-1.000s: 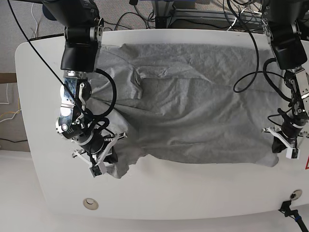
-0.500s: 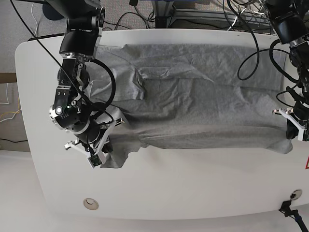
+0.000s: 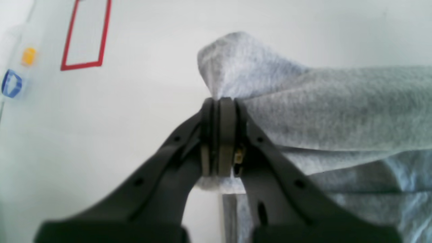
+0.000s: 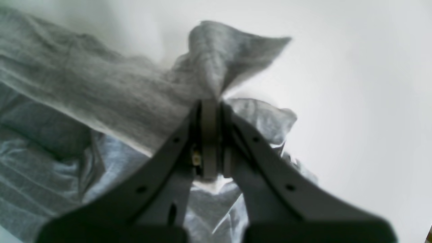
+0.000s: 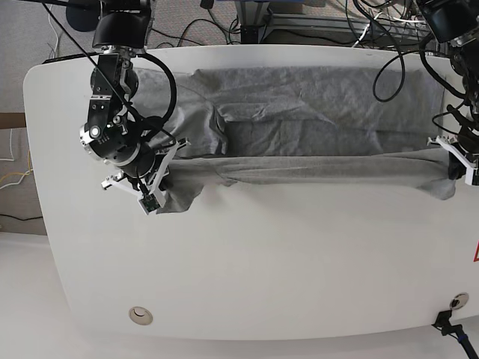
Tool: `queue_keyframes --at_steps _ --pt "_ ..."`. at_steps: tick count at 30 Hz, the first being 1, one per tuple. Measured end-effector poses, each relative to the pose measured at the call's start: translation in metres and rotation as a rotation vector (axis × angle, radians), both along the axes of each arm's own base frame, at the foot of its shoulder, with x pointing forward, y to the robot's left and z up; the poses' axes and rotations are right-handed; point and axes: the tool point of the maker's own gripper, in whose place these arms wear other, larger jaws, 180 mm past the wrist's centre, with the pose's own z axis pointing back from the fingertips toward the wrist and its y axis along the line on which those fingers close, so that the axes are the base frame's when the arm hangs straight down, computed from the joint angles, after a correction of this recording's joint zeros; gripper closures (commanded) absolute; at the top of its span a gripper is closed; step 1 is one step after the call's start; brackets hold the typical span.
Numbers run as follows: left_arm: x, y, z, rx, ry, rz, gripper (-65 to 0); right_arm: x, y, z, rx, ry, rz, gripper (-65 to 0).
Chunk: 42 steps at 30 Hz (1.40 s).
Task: Fold the T-shirt properly
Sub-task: 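Lift and fold the grasped edge over the shirt toward the collar, then grasp the folded strip's end with the left gripper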
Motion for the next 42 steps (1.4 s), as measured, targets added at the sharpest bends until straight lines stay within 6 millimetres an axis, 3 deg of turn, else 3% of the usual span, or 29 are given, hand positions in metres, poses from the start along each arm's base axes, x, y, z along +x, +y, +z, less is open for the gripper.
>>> queue_keyframes --at_steps 4,9,11,13,16,19,23,27,29,32,36,38,41,42 --pt "-0.014 0.001 -0.013 0.003 0.045 0.002 0.0 -0.017 0.001 -0.016 0.003 0.048 0.001 0.0" --pt "-0.024 -0.013 -0.034 0.037 0.131 -0.067 0.0 -0.03 0.0 -0.028 0.003 0.085 -0.001 0.0" --pt "-0.026 -0.015 -0.042 0.039 0.157 -0.078 -8.7 -0.034 0.001 -0.035 0.007 0.106 -0.001 0.0" --pt "-0.033 -0.015 -0.058 0.03 0.204 -0.075 -26.7 -0.04 -0.001 -0.049 0.008 0.145 -0.005 0.0" --pt "-0.046 -0.005 -0.074 0.054 0.273 -0.05 -47.7 -0.05 -0.003 -0.068 0.015 0.209 -0.02 -12.9" --pt "-0.045 0.0 -0.077 0.075 0.283 -0.046 -49.1 -0.055 -0.009 -0.081 0.008 0.247 -0.02 -27.3" --pt "-0.035 0.009 -0.071 0.117 0.281 -0.029 -49.2 -0.054 -0.017 -0.078 -0.011 0.228 -0.031 -37.8" --pt "-0.028 0.025 -0.043 0.165 0.225 -0.01 -49.2 -0.037 -0.031 -0.037 -0.038 0.098 -0.053 -40.1" --pt "-0.018 0.031 -0.021 0.201 0.178 0.005 -49.2 -0.028 -0.035 -0.019 -0.056 0.041 -0.059 -40.1" --pt "0.003 0.02 0.01 0.192 0.065 -0.021 -49.2 -0.024 -0.028 -0.011 -0.04 0.019 -0.038 -39.7" --pt "0.003 -0.002 0.009 0.126 0.051 -0.065 -49.2 -0.013 -0.016 -0.001 0.003 -0.037 -0.041 -37.5" --pt "-0.001 -0.022 0.0 0.077 0.073 -0.097 -49.1 -0.015 0.001 -0.003 0.061 -0.045 -0.039 -26.7" --pt "-0.012 -0.041 -0.015 0.035 0.097 -0.112 -49.1 -0.023 0.009 -0.016 0.087 -0.005 -0.029 0.0" --pt "-0.016 -0.041 -0.02 0.033 0.111 -0.107 -49.1 -0.023 0.007 -0.023 0.094 0.014 -0.053 0.0"
